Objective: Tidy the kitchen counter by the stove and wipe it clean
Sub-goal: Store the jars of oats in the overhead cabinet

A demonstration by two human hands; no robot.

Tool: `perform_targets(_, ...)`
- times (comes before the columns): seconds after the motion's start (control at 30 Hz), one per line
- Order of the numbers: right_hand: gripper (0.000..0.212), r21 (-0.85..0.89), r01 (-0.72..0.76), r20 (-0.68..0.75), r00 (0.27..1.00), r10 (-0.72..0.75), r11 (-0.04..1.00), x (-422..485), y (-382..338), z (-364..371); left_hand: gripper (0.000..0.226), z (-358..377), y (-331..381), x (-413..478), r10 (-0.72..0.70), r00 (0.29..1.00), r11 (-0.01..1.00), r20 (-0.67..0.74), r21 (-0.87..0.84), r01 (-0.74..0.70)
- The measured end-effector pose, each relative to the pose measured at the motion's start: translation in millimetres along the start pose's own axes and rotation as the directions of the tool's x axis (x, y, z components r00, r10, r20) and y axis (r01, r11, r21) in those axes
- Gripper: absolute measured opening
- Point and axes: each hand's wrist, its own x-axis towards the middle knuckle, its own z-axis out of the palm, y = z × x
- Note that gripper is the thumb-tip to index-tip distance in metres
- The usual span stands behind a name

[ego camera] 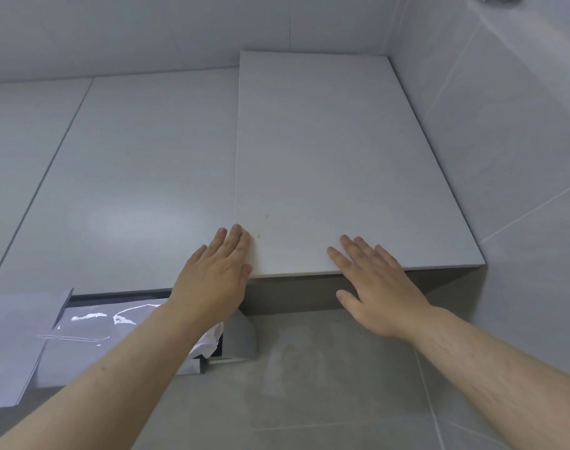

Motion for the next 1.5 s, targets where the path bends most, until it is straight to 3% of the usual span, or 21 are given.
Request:
perform_targets(0.27,0.066,0.011,-0.003,-0.023,1.000,0.003,1.000,2,3,15,0.054,23,-6,6,-0.013,1.000,0.991,0.019,-0.130,0.015)
perform_targets(0.53,0.066,0.025,-0.008,-0.041,0.999,0.009,1.000,3,3,25,0.048,27,-8,14,0.027,0.999,1.000,0.032,0.002,-0.027)
perform_targets(0.8,0.062,0.093,-0.025,-0.062,0.998,0.030,0.995,5,4,27,0.042,21,-6,13,0.034,0.999,0.999,0.008,-0.006,-0.034)
perform_targets(0.93,0.063,0.119,-0.035,-0.020,0.999,0.038,0.992,7,3,20,0.040,15,-3,15,0.020,0.997,1.000,0.068,-0.018,-0.019)
perform_targets(1.07,0.060,0.187,-0.047,0.047,0.998,0.039,0.981,4,2,9,0.023,3,3,13,-0.032,0.990,0.991,0.139,-0.124,0.049)
perform_targets(1.17,0.047,0.362,-0.095,0.060,0.995,0.079,0.927,-11,1,1,0.027,-4,11,-2,-0.107,0.983,0.970,0.147,-0.202,0.136)
perform_targets(1.27,0.037,0.555,-0.175,0.062,0.984,0.170,0.813,-36,-4,-4,0.039,-10,23,-22,-0.086,0.984,0.963,0.153,-0.242,0.122)
perform_targets(1.5,0.033,0.647,-0.244,0.073,0.963,0.260,0.722,-95,-18,-17,0.042,-28,52,-79,-0.074,0.993,0.909,0.092,-0.403,0.105)
